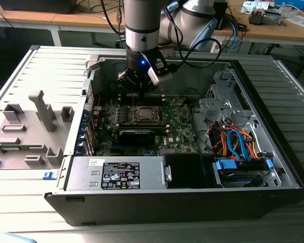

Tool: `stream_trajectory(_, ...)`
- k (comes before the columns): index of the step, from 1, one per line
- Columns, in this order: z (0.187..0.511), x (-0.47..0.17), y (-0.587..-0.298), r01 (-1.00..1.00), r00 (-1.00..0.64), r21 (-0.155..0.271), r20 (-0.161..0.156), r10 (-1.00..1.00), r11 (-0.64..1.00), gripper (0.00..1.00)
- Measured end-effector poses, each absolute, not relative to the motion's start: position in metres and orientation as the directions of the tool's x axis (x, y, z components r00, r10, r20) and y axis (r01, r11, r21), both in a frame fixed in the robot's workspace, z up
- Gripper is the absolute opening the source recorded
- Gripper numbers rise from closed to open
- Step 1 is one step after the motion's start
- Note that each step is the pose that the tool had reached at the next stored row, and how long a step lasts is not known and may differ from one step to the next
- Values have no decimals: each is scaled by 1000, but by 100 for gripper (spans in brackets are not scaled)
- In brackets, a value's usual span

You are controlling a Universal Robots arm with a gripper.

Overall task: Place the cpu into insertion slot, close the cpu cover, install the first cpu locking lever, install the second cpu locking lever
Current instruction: 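Install the first cpu locking lever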

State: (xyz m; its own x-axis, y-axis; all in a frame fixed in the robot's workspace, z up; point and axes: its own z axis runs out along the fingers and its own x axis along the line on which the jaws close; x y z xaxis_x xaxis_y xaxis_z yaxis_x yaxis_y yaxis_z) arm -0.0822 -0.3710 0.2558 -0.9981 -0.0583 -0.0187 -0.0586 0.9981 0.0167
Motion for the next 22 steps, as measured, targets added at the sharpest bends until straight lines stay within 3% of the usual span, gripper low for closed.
stream_trajectory(22, 256, -92, -371, -59, -998, 17, -19, -58, 998, 11)
